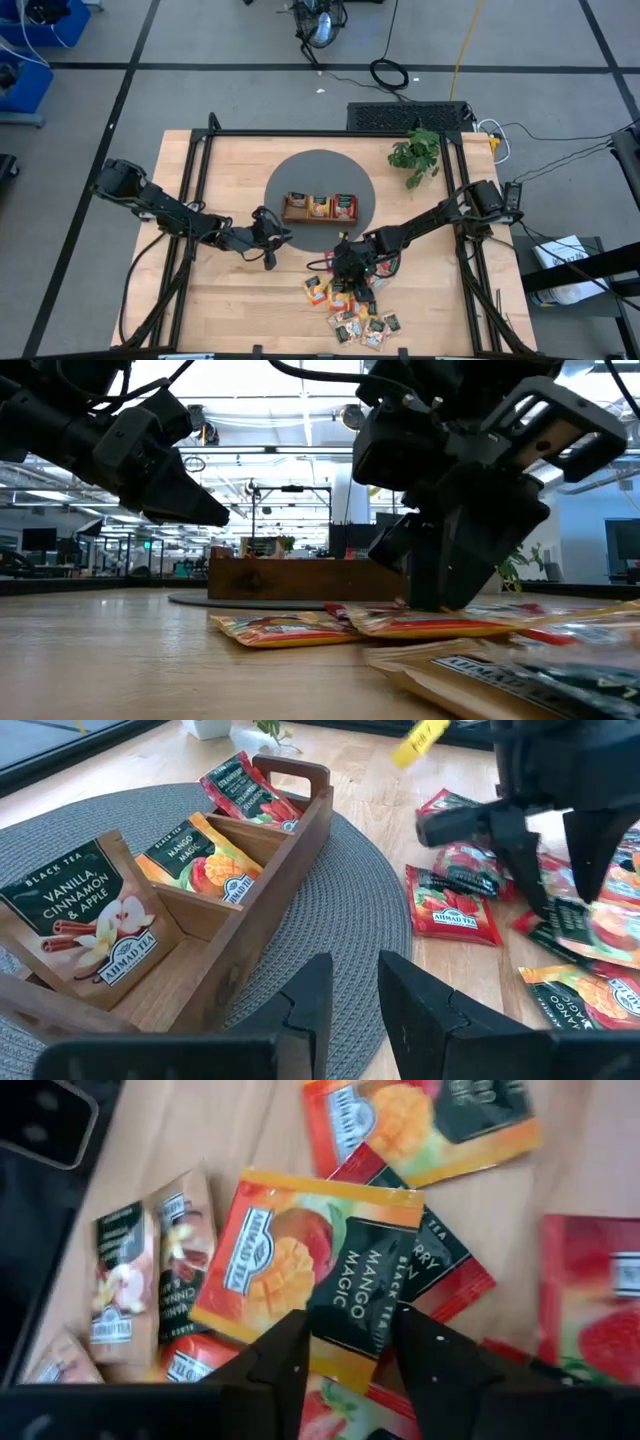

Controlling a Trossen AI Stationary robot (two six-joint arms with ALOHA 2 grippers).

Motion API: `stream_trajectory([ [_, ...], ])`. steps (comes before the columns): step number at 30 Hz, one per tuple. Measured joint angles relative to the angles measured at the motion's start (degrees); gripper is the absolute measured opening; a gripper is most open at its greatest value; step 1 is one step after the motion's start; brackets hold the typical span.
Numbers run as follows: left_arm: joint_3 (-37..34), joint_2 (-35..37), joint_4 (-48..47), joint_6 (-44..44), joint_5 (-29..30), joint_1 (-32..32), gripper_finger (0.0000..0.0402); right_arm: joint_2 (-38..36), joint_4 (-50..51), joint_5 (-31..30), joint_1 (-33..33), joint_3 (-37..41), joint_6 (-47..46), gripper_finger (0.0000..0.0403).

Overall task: Pick & Place Tea
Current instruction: Put the yellow tea bag into the middle section of the wooden organizer

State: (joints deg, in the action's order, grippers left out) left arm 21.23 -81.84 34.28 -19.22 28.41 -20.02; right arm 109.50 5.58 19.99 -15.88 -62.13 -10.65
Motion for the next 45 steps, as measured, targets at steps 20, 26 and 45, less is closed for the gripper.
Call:
stream_trajectory([
  [20, 0.0, 0.0, 0.7, 0.5, -0.1, -0.1, 0.0088, -10.7, 10.0, -12.1, -0.5, -1.5, 5.5, 0.0000],
  [26, 5.5, 0.0, 0.7, 1.2, -9.3, -4.3, 0.0088, -11.9, 11.9, -13.9, -1.1, -1.1, 6.3, 0.0000],
  [45, 47.0, -32.9, -17.5, 4.0, -19.9, -11.5, 0.0088, -11.9, 1.2, -9.2, -1.1, 8.8, 0.9, 0.0000],
])
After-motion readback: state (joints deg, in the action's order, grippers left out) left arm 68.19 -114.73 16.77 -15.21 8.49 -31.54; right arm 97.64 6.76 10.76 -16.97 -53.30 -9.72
